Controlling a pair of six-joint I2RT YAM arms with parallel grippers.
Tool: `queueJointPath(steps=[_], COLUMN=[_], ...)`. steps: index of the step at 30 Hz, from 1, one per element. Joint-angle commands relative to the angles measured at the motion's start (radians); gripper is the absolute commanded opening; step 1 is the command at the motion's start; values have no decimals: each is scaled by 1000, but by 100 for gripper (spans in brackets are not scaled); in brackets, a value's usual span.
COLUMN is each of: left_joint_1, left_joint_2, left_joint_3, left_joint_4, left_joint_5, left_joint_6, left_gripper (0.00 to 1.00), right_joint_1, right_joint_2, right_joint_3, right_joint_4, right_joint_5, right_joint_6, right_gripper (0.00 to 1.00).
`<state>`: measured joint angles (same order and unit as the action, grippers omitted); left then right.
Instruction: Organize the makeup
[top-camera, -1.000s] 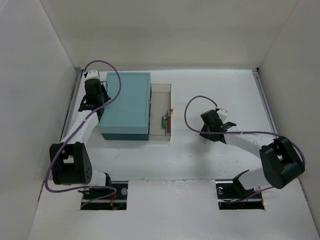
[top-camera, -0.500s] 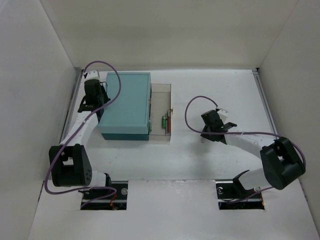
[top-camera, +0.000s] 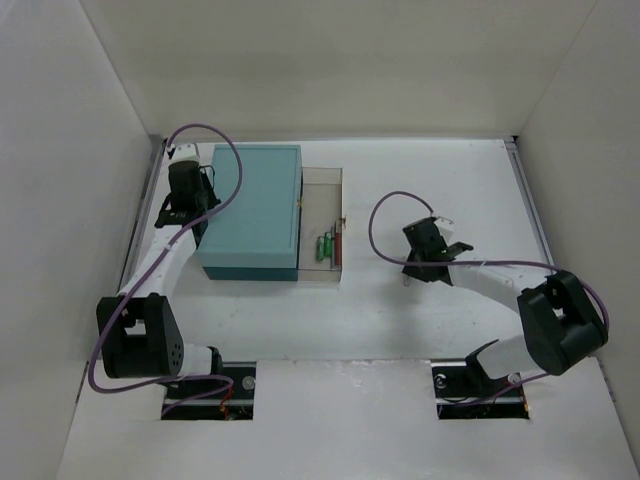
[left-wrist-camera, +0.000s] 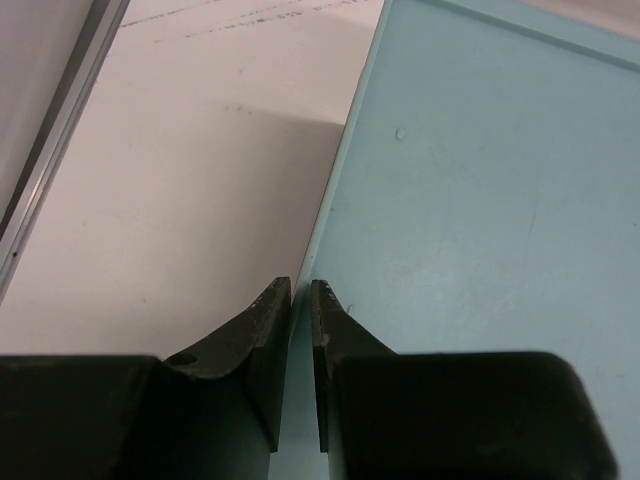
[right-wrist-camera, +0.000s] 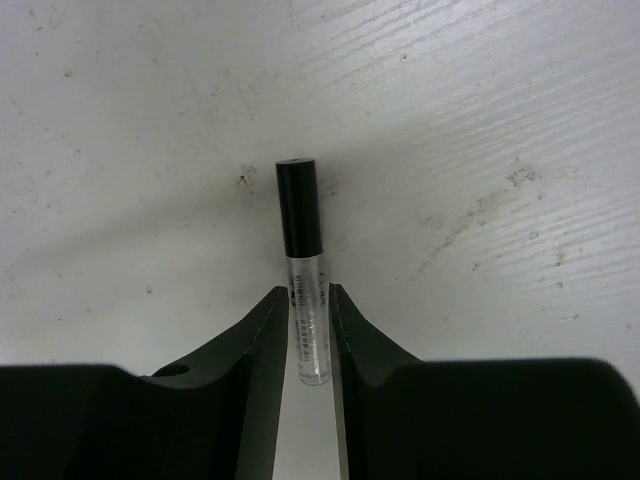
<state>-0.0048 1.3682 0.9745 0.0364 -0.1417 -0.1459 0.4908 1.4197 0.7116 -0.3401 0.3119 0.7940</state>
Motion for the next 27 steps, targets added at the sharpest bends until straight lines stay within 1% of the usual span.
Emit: queueJointPath(steps=[1, 9, 10, 12, 13, 15, 18, 21, 22, 25, 27], left_joint_1=[-25, -27, -28, -28, -27, -24, -22, -22, -22, -21, -21], left_joint_2=[-32, -54, -47, -34, -28, -17, -14, -12, -12, -14, -11], left_joint_3=[-45, -56, -56, -56, -56, -50, -46, -46, -46, -49, -53], left_joint_4=[-162, -159, -159, -159, -159, -161, -161, -161, -161, -159, -155], left_joint_5=[60, 28, 28, 28, 28, 30, 34, 36, 36, 36, 37], left_joint_6=[-3, 12, 12, 12, 12, 12, 12, 12, 12, 12, 12], left_gripper=[11, 12, 12, 12, 12, 12, 12, 12, 12, 12, 12], right_joint_1=[-19, -22, -22, -28, -28, -22, 4, 12, 12, 9, 7], right_joint_2=[5, 71, 74, 68, 64, 45, 13, -2, -2, 21, 62], right_joint_3=[45, 123, 126, 118, 114, 109, 169, 233, 239, 223, 212], right_joint_4=[-11, -88, -92, -83, -79, -53, -53, -83, -95, -120, -111], right_joint_5=[-26, -45, -45, -50, -51, -54, -62, -59, -59, -51, -48], right_joint_6=[-28, -73, -70, -70, -70, -78, -119, -133, -128, -82, -41], right_gripper=[27, 22, 19, 8, 6, 3, 3, 3, 6, 16, 26])
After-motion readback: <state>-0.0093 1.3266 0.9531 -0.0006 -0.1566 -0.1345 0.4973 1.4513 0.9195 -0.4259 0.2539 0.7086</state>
